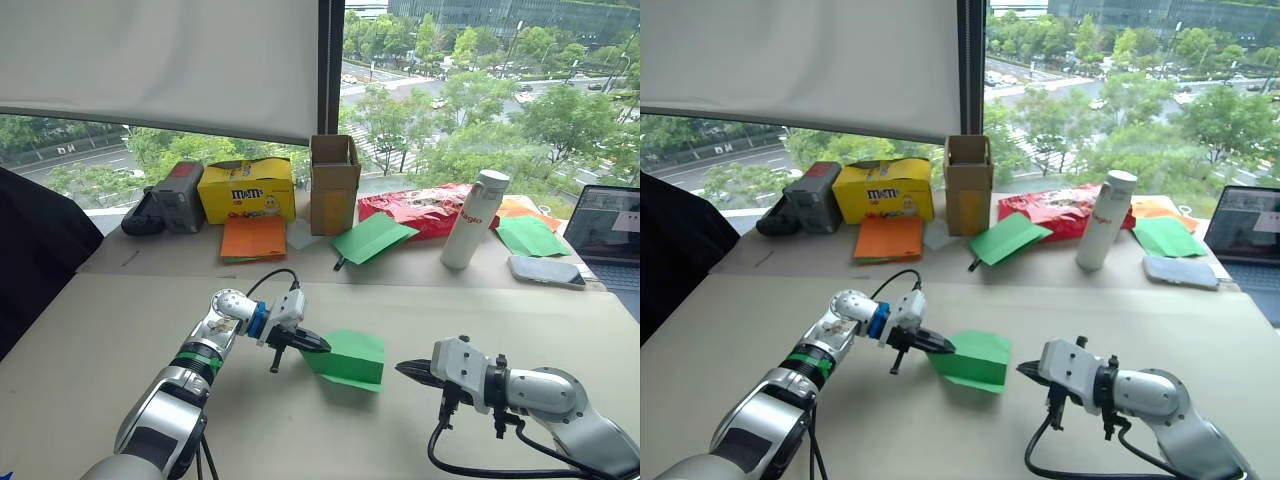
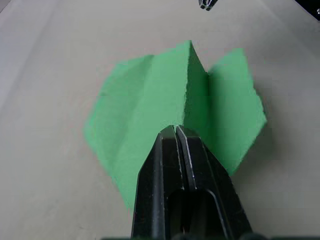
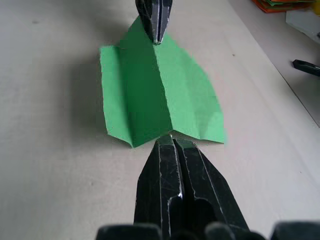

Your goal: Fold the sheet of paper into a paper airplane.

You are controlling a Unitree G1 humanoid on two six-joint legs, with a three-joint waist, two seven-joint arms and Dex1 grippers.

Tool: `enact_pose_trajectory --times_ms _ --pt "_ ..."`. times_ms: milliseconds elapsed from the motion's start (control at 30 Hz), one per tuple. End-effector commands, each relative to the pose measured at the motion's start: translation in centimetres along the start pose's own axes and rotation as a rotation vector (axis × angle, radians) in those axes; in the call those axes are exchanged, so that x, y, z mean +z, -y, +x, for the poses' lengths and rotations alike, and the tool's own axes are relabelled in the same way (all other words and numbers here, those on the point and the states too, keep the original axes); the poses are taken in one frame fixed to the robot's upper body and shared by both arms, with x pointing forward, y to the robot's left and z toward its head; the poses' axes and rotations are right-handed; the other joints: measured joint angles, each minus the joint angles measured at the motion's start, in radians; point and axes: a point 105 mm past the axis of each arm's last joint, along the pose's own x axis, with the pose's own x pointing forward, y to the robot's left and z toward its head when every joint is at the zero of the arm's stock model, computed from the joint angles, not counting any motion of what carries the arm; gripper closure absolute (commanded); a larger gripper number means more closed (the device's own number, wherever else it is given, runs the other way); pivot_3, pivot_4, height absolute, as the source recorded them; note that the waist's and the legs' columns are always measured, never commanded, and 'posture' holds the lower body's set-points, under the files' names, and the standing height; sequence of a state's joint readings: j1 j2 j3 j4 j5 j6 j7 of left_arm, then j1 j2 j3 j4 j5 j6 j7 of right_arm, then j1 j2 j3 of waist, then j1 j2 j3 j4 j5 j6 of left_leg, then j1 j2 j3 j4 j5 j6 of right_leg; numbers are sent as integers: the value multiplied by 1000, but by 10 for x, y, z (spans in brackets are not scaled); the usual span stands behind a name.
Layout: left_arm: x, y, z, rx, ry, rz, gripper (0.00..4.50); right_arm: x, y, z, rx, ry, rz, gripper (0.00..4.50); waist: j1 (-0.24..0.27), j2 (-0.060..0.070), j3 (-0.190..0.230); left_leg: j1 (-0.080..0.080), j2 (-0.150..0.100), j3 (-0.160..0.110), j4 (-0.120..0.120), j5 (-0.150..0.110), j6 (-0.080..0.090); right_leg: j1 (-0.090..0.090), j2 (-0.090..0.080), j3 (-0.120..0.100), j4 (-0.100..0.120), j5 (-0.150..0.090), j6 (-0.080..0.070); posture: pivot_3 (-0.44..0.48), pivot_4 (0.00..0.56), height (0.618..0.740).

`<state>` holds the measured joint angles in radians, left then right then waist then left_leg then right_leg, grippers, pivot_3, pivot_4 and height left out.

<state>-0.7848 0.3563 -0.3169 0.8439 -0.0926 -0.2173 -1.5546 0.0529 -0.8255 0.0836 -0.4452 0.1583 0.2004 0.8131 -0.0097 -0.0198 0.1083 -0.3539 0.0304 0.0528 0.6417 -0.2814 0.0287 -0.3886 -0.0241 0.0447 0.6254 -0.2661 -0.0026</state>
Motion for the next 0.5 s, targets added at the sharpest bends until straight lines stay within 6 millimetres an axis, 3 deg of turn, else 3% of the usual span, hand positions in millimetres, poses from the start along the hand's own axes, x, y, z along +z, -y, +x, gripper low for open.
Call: enact_pose_trajectory --times_ms 33,267,500 --pt "1 13 -1 -87 -25 6 4457 2 8 -6 -32 -20 -51 4500 -2 0 0 0 0 0 0 0 0 0 0 0 0 0 0 0 150 740" --pt "-6 28 3 -106 -37 2 4457 -1 17 -5 -26 -36 -72 4500 -2 1 0 1 1 0 1 0 0 0 0 0 1 0 0 0 150 740" --pt "23 14 -14 5 114 -53 4457 24 2 7 41 100 32 4500 -2 2 -1 0 1 -1 1 0 0 0 1 0 1 0 0 0 150 740"
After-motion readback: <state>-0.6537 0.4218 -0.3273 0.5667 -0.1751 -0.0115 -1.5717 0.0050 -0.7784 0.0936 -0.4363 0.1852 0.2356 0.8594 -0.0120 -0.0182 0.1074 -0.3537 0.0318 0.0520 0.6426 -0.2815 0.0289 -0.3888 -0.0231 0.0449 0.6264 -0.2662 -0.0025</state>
